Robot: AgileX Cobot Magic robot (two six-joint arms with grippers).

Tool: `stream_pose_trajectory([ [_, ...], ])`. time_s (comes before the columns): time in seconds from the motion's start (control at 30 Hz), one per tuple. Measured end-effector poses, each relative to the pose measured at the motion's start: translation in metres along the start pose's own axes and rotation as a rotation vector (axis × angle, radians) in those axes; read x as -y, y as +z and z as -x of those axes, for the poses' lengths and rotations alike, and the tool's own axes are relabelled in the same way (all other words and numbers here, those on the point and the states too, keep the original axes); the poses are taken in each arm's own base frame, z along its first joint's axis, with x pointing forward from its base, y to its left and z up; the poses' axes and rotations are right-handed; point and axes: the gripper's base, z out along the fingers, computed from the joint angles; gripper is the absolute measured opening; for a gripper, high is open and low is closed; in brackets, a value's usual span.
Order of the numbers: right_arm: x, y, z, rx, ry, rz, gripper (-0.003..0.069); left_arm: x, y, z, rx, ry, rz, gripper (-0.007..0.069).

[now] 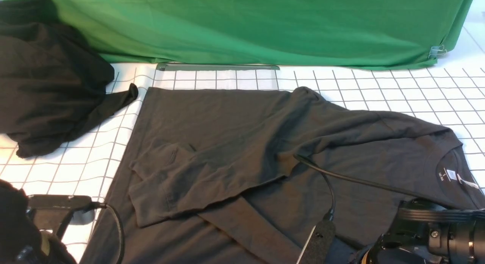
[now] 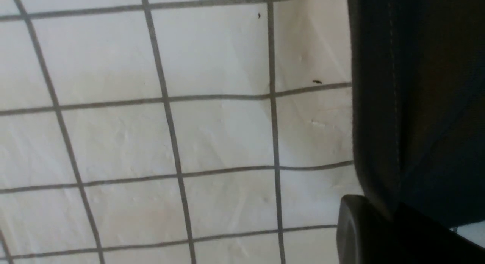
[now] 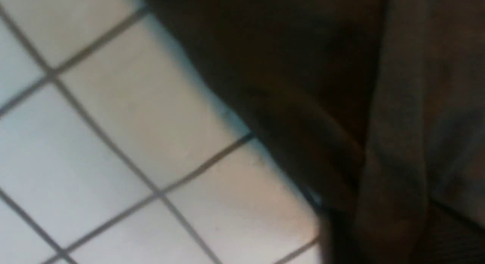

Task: Fold a long-sleeved shirt over a white checkered tablecloth.
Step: 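Grasp the near edge of the shirt at its hem and shoulder corners, then fold the black garment in half by bringing its near edge over to the far edge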

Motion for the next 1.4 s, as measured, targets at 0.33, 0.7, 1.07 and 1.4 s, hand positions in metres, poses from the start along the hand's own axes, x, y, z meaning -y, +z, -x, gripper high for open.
stream_pose_trajectory([
  [0.33, -0.005, -0.064, -0.020, 0.084, 0.036, 0.001, 0.0046, -0.011, -0.049, -0.028, 0.108, -0.020, -0.035, 0.0021],
  [0.7, 0.095, -0.131, 0.028, 0.267, 0.154, -0.129, 0.0045, -0.009, -0.112, 0.070, 0.377, -0.071, 0.038, 0.0021],
  [1.07, 0.206, -0.095, 0.123, 0.307, 0.201, -0.209, 0.0045, -0.043, -0.074, 0.227, 0.373, -0.183, 0.000, 0.0021],
  [1.4, 0.259, -0.015, 0.175, 0.335, 0.254, -0.228, 0.0064, -0.062, -0.002, 0.319, 0.342, -0.214, 0.016, 0.0021],
])
